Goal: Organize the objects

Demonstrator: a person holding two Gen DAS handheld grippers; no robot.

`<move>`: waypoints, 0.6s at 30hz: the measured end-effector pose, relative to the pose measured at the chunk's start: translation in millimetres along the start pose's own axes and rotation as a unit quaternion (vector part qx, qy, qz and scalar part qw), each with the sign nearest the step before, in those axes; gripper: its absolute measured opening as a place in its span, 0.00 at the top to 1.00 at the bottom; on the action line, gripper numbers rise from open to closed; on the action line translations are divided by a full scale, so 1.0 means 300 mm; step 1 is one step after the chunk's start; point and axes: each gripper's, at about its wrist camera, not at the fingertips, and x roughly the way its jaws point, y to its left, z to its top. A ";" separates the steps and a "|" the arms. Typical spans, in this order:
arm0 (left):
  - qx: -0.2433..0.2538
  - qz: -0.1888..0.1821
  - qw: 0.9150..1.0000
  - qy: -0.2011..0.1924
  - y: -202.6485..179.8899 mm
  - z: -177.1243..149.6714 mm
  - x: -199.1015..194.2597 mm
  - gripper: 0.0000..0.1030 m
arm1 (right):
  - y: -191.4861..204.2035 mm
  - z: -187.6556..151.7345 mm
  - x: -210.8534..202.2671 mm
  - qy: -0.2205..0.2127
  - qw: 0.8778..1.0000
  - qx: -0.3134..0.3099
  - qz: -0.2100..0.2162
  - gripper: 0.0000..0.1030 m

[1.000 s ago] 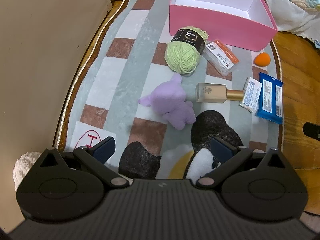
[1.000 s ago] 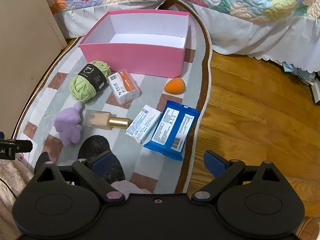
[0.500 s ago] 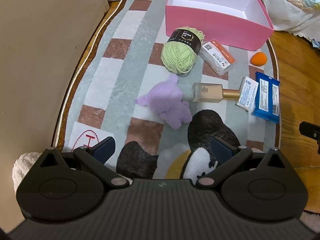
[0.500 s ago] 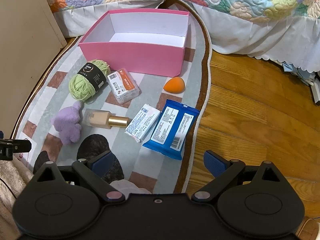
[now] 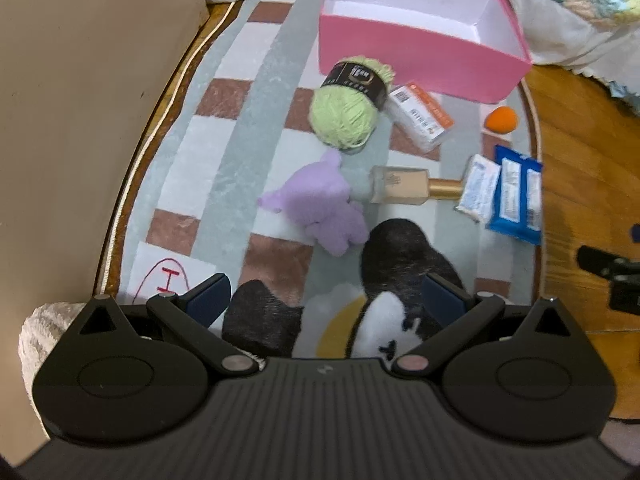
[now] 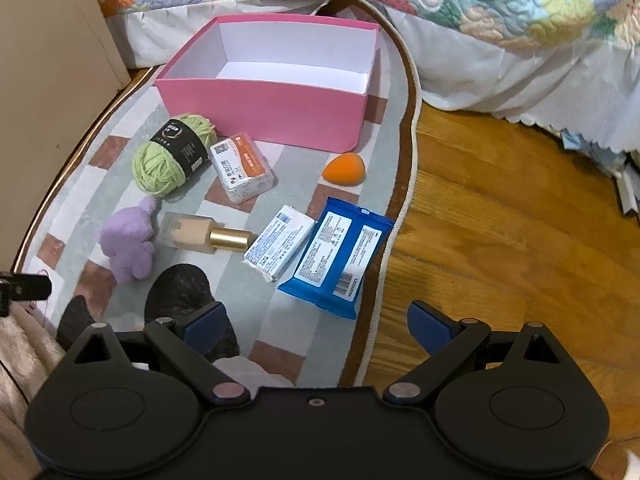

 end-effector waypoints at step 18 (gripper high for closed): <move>-0.001 0.041 0.993 -0.112 0.092 0.092 -0.035 0.00 | 0.181 0.103 -0.044 -0.146 0.952 -0.147 0.223 0.04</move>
